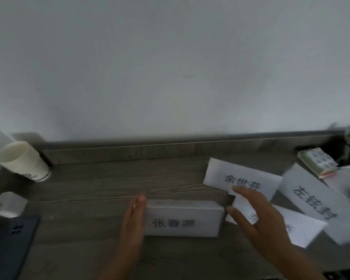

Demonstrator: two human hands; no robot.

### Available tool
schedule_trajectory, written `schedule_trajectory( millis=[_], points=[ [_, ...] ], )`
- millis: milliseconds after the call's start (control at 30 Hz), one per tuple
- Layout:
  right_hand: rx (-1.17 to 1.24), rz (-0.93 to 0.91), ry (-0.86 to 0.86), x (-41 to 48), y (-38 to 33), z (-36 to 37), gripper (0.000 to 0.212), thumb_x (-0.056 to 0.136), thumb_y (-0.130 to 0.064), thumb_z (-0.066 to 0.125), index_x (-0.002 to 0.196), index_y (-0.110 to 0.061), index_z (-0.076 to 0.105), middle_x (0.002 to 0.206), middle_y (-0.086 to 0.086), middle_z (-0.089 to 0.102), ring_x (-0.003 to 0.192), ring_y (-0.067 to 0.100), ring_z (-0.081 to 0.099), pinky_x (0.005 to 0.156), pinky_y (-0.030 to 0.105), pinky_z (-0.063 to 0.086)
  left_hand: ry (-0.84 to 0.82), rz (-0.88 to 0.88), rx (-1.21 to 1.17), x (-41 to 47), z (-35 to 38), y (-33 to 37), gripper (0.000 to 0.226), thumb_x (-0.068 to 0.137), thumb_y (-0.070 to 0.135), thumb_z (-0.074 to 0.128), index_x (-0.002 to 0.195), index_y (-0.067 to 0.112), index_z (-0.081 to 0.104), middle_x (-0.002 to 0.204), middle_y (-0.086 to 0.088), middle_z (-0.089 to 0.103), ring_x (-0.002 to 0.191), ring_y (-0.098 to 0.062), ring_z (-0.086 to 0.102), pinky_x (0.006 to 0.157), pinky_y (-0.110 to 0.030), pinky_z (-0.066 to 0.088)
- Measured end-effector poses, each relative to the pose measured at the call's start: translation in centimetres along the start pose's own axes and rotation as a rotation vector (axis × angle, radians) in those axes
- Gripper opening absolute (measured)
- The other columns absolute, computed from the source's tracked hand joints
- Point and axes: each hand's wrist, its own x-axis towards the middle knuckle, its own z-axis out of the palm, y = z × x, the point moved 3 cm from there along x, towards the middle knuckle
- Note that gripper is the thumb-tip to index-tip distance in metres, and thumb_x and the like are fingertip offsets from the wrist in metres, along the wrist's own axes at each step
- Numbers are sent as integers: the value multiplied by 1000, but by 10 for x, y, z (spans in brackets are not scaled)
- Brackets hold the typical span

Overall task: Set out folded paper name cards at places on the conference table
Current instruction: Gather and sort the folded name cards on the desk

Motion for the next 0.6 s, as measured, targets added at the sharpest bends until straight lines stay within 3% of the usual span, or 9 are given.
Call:
schedule_trajectory(
  millis=[67,133,200,300,367,433,533,600],
  points=[
    [-277,44,48,1,23,-19,57,72,-48,73,124,-29,57,123,-8,61,112,15,57,95,37,42,-47,2,5,1,4,1,30,97,25,42,119,17,59,118,2,55,113,-13,48,94,-26,34],
    [-462,173,-98,-1,45,-26,57,74,-43,75,126,-28,58,128,-2,63,115,19,59,100,38,40,-71,-7,6,1,7,3,25,97,26,42,114,21,60,112,5,57,107,-11,49,87,-21,35],
    [-436,265,-151,-2,55,-32,48,80,-39,70,126,-30,60,127,-1,65,112,18,61,94,30,42,-107,-17,-11,1,10,4,22,97,26,43,112,23,59,107,7,59,102,-10,51,83,-17,37],
    [-377,290,-28,0,49,-54,42,82,-37,68,123,-30,62,120,2,68,96,21,65,78,31,46,-150,-44,-43,2,15,2,21,96,27,45,110,22,60,109,3,62,101,-13,56,88,-25,40],
    [-297,231,127,1,32,-77,39,81,-36,69,119,-29,65,109,2,72,78,19,63,67,32,49,-169,-53,-43,3,18,-2,23,96,29,46,111,21,61,111,0,63,96,-12,57,89,-29,43],
    [-211,116,208,0,1,-92,35,82,-38,68,116,-32,66,98,-6,70,74,16,62,63,34,53,-187,-79,-29,1,22,-5,29,94,37,45,114,22,61,121,-5,61,105,-19,57,100,-39,43],
    [-252,-106,107,0,-52,-82,35,85,-47,59,118,-36,62,96,-20,61,75,0,57,64,23,49,-214,-115,-22,-2,27,-6,41,87,59,38,108,36,65,123,-10,61,110,-28,59,100,-50,45],
    [-256,-153,-61,1,-74,-53,35,86,-46,56,121,-40,59,100,-20,63,83,0,56,74,24,49,-247,-161,-35,-2,28,-7,59,69,80,34,103,44,66,119,-11,64,105,-31,62,95,-53,49]
  ],
)
